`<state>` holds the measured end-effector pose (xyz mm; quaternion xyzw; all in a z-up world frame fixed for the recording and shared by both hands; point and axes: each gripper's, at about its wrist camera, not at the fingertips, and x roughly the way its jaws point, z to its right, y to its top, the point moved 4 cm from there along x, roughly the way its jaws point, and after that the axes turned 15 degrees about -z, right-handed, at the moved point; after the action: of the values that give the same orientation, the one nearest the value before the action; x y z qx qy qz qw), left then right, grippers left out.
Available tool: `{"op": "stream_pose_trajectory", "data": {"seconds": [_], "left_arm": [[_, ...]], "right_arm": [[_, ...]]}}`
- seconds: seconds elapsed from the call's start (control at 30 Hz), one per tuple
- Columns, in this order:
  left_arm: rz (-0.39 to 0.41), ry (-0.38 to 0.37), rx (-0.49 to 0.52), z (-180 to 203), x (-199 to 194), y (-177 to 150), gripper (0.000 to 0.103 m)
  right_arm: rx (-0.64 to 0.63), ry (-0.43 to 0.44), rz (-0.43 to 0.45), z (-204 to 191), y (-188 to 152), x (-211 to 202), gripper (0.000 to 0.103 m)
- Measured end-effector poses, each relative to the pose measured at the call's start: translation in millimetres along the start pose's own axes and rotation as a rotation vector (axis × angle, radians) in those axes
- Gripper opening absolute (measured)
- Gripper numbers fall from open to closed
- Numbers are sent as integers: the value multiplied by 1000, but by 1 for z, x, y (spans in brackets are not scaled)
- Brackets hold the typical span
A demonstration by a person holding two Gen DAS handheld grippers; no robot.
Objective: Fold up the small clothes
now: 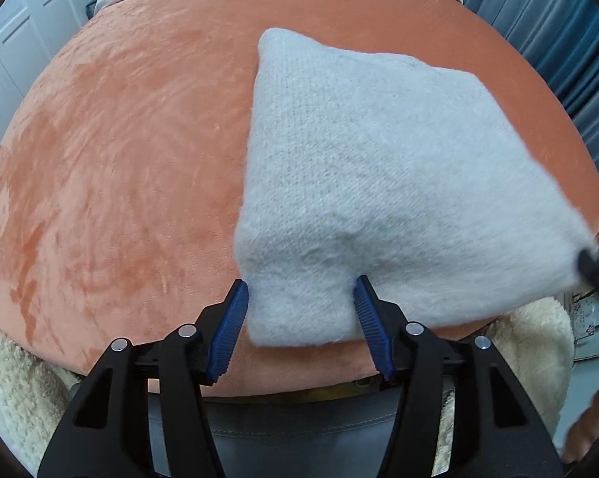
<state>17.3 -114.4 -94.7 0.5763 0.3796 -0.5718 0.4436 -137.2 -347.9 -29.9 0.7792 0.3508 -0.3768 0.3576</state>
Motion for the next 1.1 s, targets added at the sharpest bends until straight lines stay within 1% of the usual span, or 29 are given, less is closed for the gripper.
{"op": "stream_pose_trajectory", "data": {"seconds": [0.03, 0.07, 0.13, 0.17, 0.2, 0.27, 0.33, 0.4, 0.43, 0.47, 0.53, 0.57, 0.6, 0.63, 0.67, 0.7, 0.73, 0.77, 0.8, 0.83, 0.87, 0.9, 0.93, 1.0, 1.03, 1.07, 1.1], "left_arm": [[-2, 4, 1, 0, 2, -2, 54], [-9, 5, -4, -1, 5, -3, 54], [-30, 2, -16, -3, 15, -4, 54], [-40, 4, -16, -3, 19, -4, 54], [-42, 7, -10, -3, 19, -5, 54], [-8, 23, 16, -2, 6, -7, 54], [49, 6, 41, 3, -19, -11, 52], [112, -18, 51, 7, -44, -9, 52], [146, -20, 52, 9, -55, -4, 52], [171, -20, 49, 10, -62, 3, 53], [191, -3, 40, 13, -65, 21, 54], [187, 20, 34, 16, -60, 29, 54], [175, 45, 33, 17, -51, 39, 54], [159, 63, 32, 20, -43, 47, 54], [140, 79, 29, 21, -35, 51, 54], [114, 86, 28, 21, -23, 56, 54], [99, 96, 18, 20, -16, 59, 56], [95, 103, 15, 24, -13, 57, 56], [100, 115, 20, 25, -11, 58, 58], [103, 129, 23, 26, -11, 57, 58], [103, 135, 29, 27, -11, 56, 58], [103, 135, 33, 27, -11, 56, 58], [100, 134, 34, 27, -10, 55, 58], [101, 132, 34, 27, -10, 55, 59], [102, 135, 34, 26, -9, 56, 60], [102, 138, 34, 26, -8, 56, 60], [102, 140, 36, 26, -8, 56, 60]], "right_arm": [[5, -11, -42, 5, 0, 9, 8], [23, -43, -111, 16, -4, 28, 8], [65, -102, -286, 39, -20, 80, 8], [85, -98, -296, 39, -21, 86, 7], [73, -108, -287, 33, -17, 81, 8], [47, -116, -225, 17, -7, 61, 11], [47, -93, -164, 5, 3, 36, 18], [20, -111, -87, -10, 19, 16, 19], [-8, -126, -51, -21, 30, 9, 19], [-25, -128, -27, -25, 33, 0, 19], [-55, -114, 2, -40, 53, 1, 19], [-70, -112, 2, -47, 64, 10, 19], [-75, -111, -17, -49, 73, 20, 19], [-67, -126, -50, -50, 83, 43, 19], [-56, -151, -81, -41, 87, 60, 18], [-47, -191, -137, -35, 90, 87, 16], [-43, -237, -190, -23, 89, 106, 8], [-45, -241, -212, -16, 87, 126, 6], [-44, -237, -197, -18, 90, 124, 6], [-37, -231, -202, -22, 94, 118, 7], [-26, -201, -175, -29, 99, 103, 9], [-24, -158, -131, -35, 104, 88, 9], [-29, -139, -103, -39, 109, 80, 10], [-22, -160, -71, -42, 125, 74, 29], [-9, -174, -63, -40, 133, 78, 53], [-1, -188, -74, -37, 138, 87, 62], [3, -205, -109, -34, 142, 102, 62]]}}
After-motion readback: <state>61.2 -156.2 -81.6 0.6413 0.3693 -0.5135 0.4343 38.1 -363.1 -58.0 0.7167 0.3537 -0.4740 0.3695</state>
